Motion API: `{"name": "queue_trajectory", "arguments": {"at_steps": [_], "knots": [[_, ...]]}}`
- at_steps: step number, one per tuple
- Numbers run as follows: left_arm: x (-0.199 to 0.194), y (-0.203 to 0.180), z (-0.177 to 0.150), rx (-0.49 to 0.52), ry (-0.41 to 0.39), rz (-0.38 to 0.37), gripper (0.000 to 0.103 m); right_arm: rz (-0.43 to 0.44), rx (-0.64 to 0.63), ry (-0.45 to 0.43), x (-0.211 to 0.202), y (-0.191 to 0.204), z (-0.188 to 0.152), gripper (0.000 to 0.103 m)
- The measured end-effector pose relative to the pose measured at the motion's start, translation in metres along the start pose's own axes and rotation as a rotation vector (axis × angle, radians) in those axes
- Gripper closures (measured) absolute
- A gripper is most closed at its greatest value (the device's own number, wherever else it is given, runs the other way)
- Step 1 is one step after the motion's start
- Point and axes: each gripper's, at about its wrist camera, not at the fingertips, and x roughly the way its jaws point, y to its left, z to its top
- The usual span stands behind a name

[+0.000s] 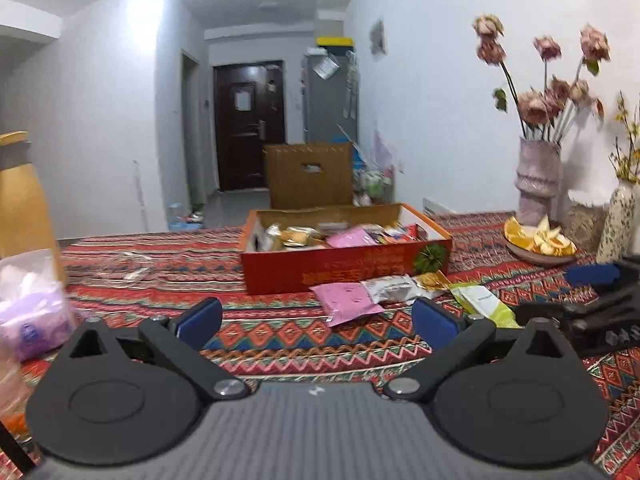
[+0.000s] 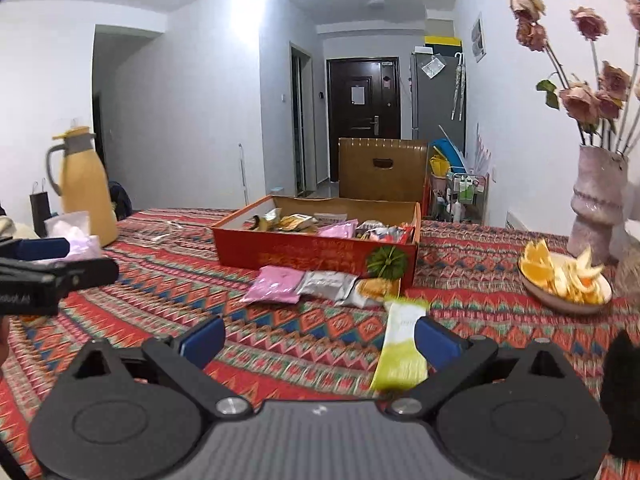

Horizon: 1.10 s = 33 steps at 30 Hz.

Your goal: Organize snacks

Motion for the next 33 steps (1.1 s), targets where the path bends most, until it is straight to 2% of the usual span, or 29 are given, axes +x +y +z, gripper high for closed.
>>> {"name": "queue_trajectory", "arguments": {"at_steps": [3,5,9,11,12,14,17,19,20,22,24,25,27,28,29,31,33], "knots": [[0.038,-0.005,0.0,-0.01,0.056,-0.012,0.0,-0.004,0.023,0.021,0.033,-0.016,0.003,0.002],[0.069,-0.011,-0.001,-0.018,0.09,0.007,0.0,0.012,0.07,0.054,0.054,-0.03,0.002,0.004],[0.125,-0.019,-0.001,0.009,0.11,-0.012,0.0,0.027,0.109,0.097,0.09,-0.051,0.008,0.004],[0.152,-0.019,0.001,-0.004,0.138,-0.013,0.001,0.021,0.113,0.135,0.113,-0.058,0.013,0.01],[0.166,-0.018,0.003,-0.013,0.155,-0.005,0.003,0.015,0.108,0.149,0.123,-0.06,0.015,0.011],[0.189,-0.015,0.006,-0.03,0.176,0.017,0.014,0.009,0.09,0.167,0.144,-0.063,0.019,0.014],[0.221,-0.011,0.007,-0.064,0.207,0.009,0.02,-0.001,0.086,0.195,0.176,-0.065,0.023,0.02],[0.24,-0.012,0.005,-0.063,0.25,0.0,0.022,-0.02,0.078,0.215,0.196,-0.066,0.024,0.021],[0.246,-0.013,0.002,-0.053,0.264,-0.013,0.022,-0.023,0.071,0.227,0.204,-0.066,0.025,0.026],[0.251,-0.016,-0.004,-0.041,0.271,-0.02,0.022,-0.013,0.052,0.264,0.217,-0.065,0.026,0.026],[0.254,-0.014,-0.007,-0.05,0.281,-0.019,0.022,-0.003,0.041,0.264,0.22,-0.065,0.029,0.026],[0.254,-0.012,-0.006,-0.058,0.287,-0.029,0.024,0.0,0.04,0.273,0.224,-0.065,0.031,0.026],[0.255,-0.007,-0.006,-0.088,0.291,-0.042,0.034,0.009,0.008,0.296,0.227,-0.064,0.035,0.026],[0.253,-0.008,-0.006,-0.072,0.286,-0.033,0.04,0.019,-0.004,0.303,0.228,-0.064,0.038,0.029],[0.252,-0.01,-0.006,-0.057,0.287,-0.025,0.04,0.044,0.009,0.308,0.229,-0.065,0.038,0.039],[0.249,-0.01,-0.005,-0.064,0.293,-0.017,0.04,0.066,0.027,0.297,0.229,-0.065,0.035,0.043],[0.245,-0.008,-0.004,-0.064,0.309,-0.025,0.04,0.078,0.014,0.283,0.224,-0.063,0.033,0.054]]}}
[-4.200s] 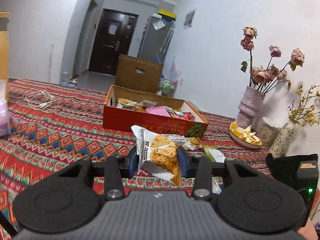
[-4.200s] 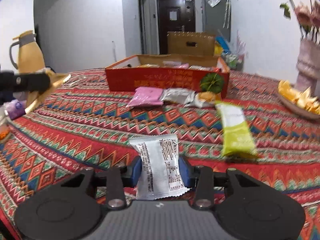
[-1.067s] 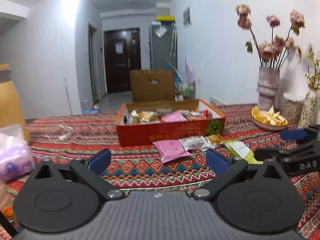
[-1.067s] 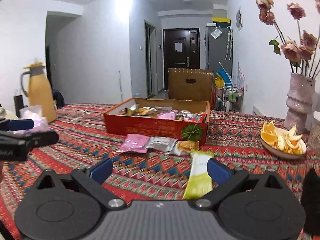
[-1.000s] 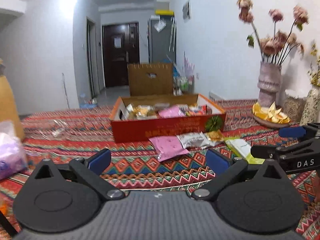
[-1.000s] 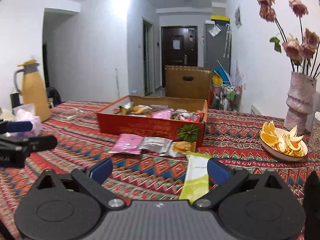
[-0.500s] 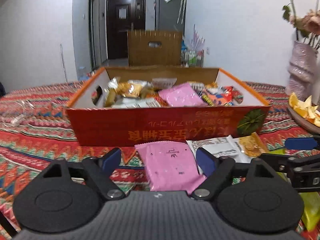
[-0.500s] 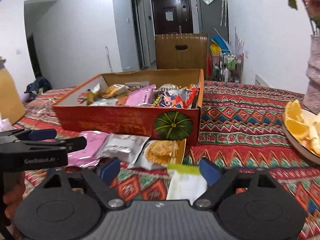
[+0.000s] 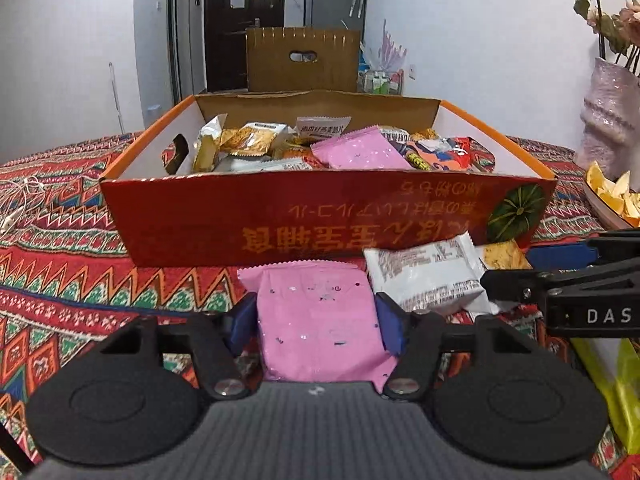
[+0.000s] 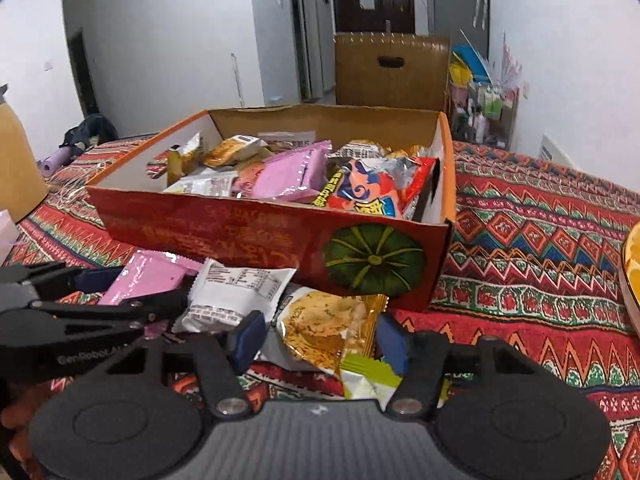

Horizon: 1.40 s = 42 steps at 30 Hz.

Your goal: Organize snacks

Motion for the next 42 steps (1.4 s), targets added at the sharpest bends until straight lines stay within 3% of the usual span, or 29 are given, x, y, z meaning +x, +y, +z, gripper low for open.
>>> {"name": "queue_trajectory", "arguments": {"at_steps": [1,2,9,12,13,14,17,22,26,27,29,32,36,39,40,42], "knots": [[-0.003,0.002,0.0,-0.006,0.011,0.001,0.04,-0.003,0.002,-0.006,-0.004,0.0,-0.002,0.071],[-0.008,0.005,-0.001,-0.018,0.022,0.005,0.041,-0.023,-0.001,-0.012,-0.008,0.002,-0.003,0.097],[-0.089,0.013,-0.022,-0.054,-0.072,-0.024,0.041,0.011,0.015,-0.018,-0.038,0.006,-0.025,0.095],[-0.131,0.023,-0.04,-0.071,-0.099,-0.047,0.04,0.015,-0.023,-0.04,-0.061,0.014,-0.034,0.077],[-0.14,0.024,-0.045,-0.068,-0.104,-0.052,0.04,0.041,-0.044,-0.053,-0.067,0.015,-0.034,0.051],[-0.148,0.025,-0.05,-0.061,-0.108,-0.056,0.04,0.07,-0.067,-0.075,-0.07,0.015,-0.032,0.032],[-0.159,0.025,-0.062,-0.06,-0.109,-0.042,0.04,0.131,-0.124,-0.067,-0.061,0.014,-0.014,0.036],[-0.164,0.03,-0.073,-0.088,-0.099,-0.057,0.04,0.078,-0.383,0.108,-0.026,0.035,-0.003,0.035],[-0.167,0.035,-0.081,-0.099,-0.089,-0.063,0.04,0.192,-0.398,0.133,-0.022,0.036,-0.01,0.021],[-0.168,0.035,-0.083,-0.1,-0.085,-0.068,0.04,0.204,-0.404,0.135,-0.024,0.036,-0.014,0.021],[-0.171,0.037,-0.086,-0.099,-0.078,-0.074,0.04,0.248,-0.367,0.133,-0.03,0.034,-0.02,0.038],[-0.174,0.039,-0.09,-0.089,-0.068,-0.075,0.04,0.249,-0.358,0.107,-0.045,0.034,-0.029,0.052],[-0.168,0.039,-0.088,-0.074,-0.05,-0.05,0.04,0.175,-0.377,-0.001,-0.048,0.032,-0.032,0.041],[-0.164,0.037,-0.084,-0.069,-0.047,-0.045,0.04,0.163,-0.34,-0.007,-0.036,0.027,-0.027,0.043],[-0.163,0.036,-0.082,-0.065,-0.043,-0.044,0.04,0.149,-0.329,0.003,-0.029,0.029,-0.025,0.047],[-0.161,0.032,-0.078,-0.048,-0.044,-0.037,0.04,0.141,-0.307,-0.017,-0.027,0.028,-0.023,0.071]]}}
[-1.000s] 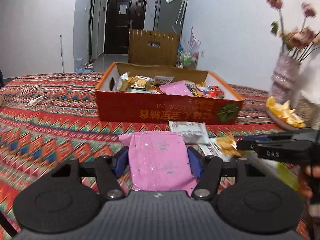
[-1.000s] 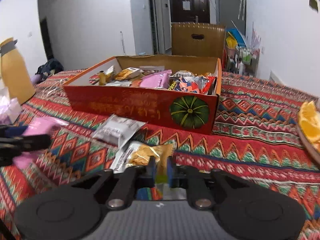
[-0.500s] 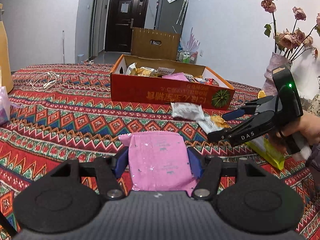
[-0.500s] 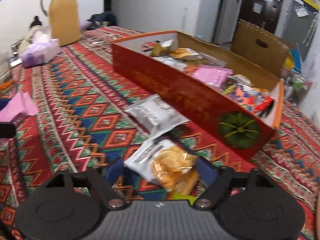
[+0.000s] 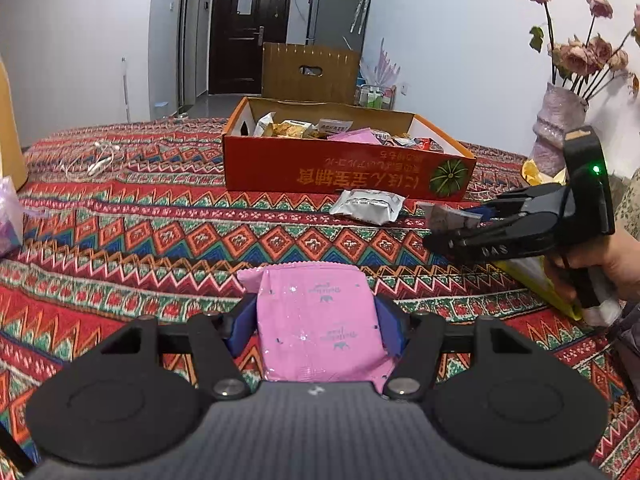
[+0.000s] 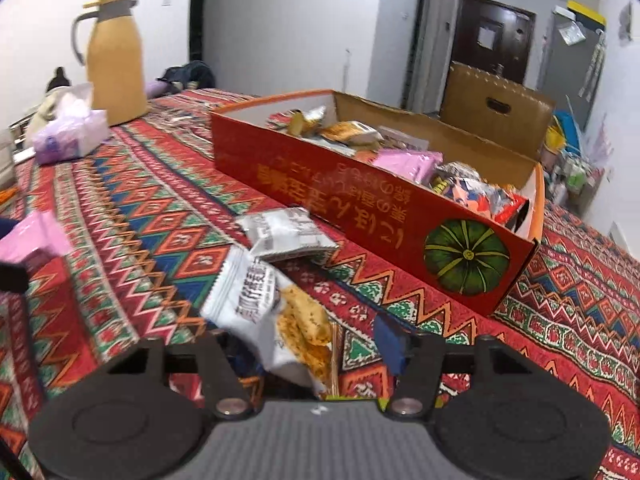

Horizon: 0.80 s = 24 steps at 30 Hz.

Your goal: Organize snacks

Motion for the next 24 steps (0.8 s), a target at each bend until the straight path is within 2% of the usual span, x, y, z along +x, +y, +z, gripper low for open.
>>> {"name": "queue_trajectory", "arguments": {"at_steps": [1,4,7,12,18,24], "knots": [[0.001,-0.001,0.002,0.006,-0.005,0.0,0.04,0.002,0.016,-0.015,0.001,0.001,0.0,0.088],[0.004,-0.001,0.009,0.016,-0.019,-0.007,0.04,-0.023,0.044,-0.08,-0.014,0.005,-0.002,0.087],[0.004,0.001,0.012,0.007,-0.025,-0.006,0.04,-0.01,0.105,-0.167,-0.048,0.018,-0.006,0.088],[-0.011,-0.003,0.009,-0.007,-0.042,-0.011,0.04,-0.001,0.155,-0.254,-0.106,0.06,-0.02,0.088],[-0.055,-0.018,0.001,-0.014,-0.109,-0.071,0.04,-0.012,0.186,-0.274,-0.156,0.109,-0.044,0.087],[-0.08,-0.019,-0.009,-0.028,-0.134,-0.085,0.04,-0.06,0.251,-0.271,-0.174,0.124,-0.066,0.087]]}}
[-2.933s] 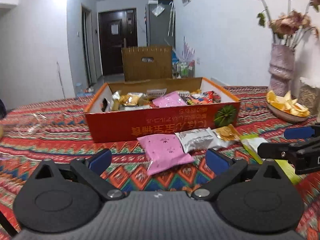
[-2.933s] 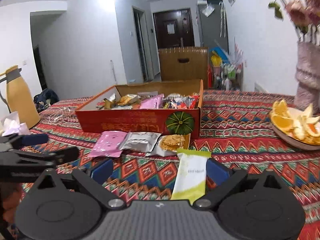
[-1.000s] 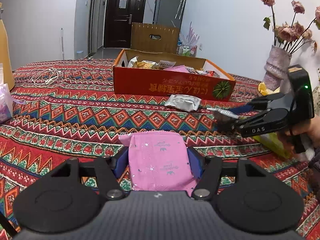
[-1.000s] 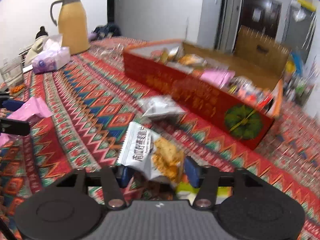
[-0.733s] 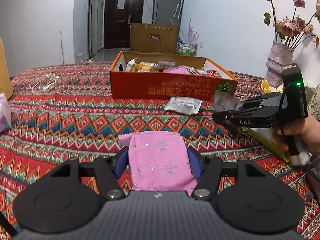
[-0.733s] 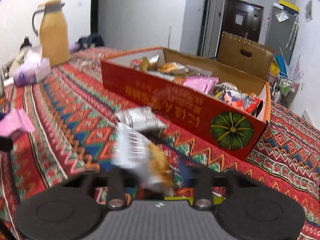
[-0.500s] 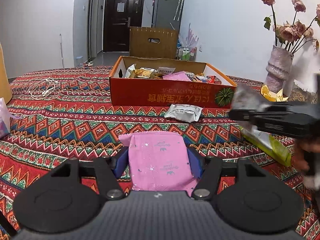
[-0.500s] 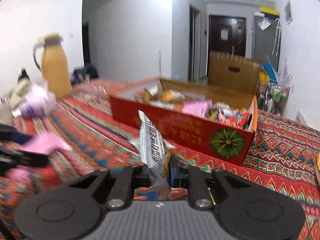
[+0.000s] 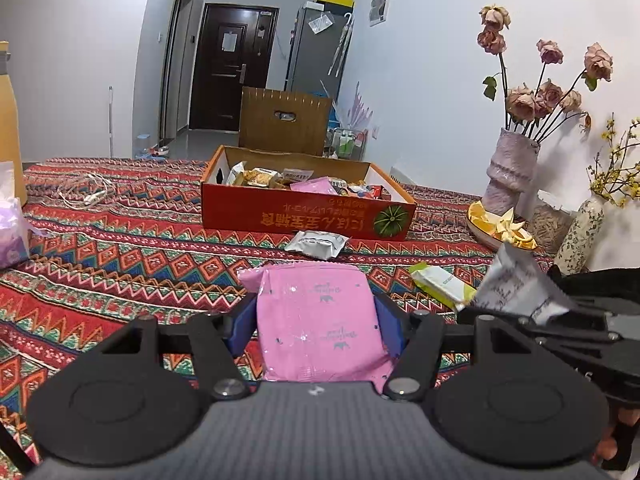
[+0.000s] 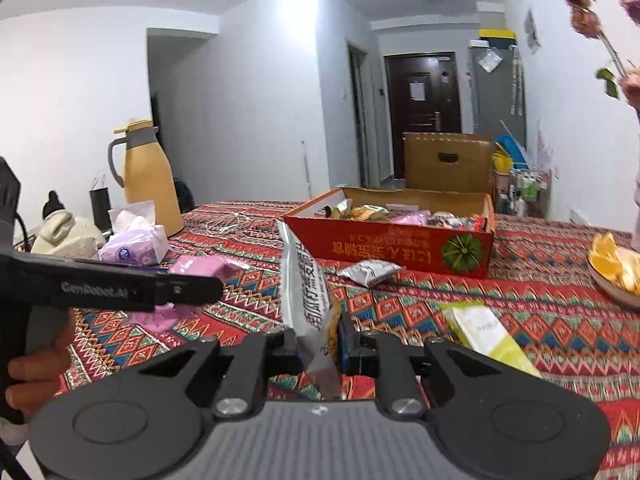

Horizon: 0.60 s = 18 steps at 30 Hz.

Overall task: Organize snacks
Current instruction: 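Carry the pink packet and white bar packet with both tools over the box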

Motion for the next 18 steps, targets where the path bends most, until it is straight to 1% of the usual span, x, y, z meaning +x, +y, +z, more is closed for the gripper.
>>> {"name": "queue_trajectory", "arguments": {"at_steps": [2,6,8,9,12,15,18], "knots": [[-0.004,0.002,0.005,0.005,-0.012,0.002,0.04,-0.032,-0.004,0.011,-0.002,0.002,0.002,0.087],[-0.011,0.008,0.024,0.036,-0.077,0.012,0.04,-0.046,-0.037,-0.036,-0.008,0.005,0.023,0.087],[-0.011,0.012,0.034,0.043,-0.111,0.018,0.04,-0.066,-0.062,-0.046,-0.004,0.003,0.032,0.087],[-0.008,0.015,0.037,0.042,-0.116,0.016,0.04,-0.07,-0.064,-0.047,-0.001,0.002,0.035,0.087],[0.011,0.023,0.051,0.045,-0.103,0.029,0.04,-0.074,-0.062,-0.03,0.018,-0.008,0.046,0.087],[0.036,0.026,0.076,0.08,-0.099,0.055,0.04,-0.091,-0.095,-0.017,0.045,-0.019,0.068,0.087],[0.066,0.027,0.099,0.114,-0.096,0.062,0.04,-0.089,-0.106,-0.018,0.071,-0.032,0.09,0.087]]}}
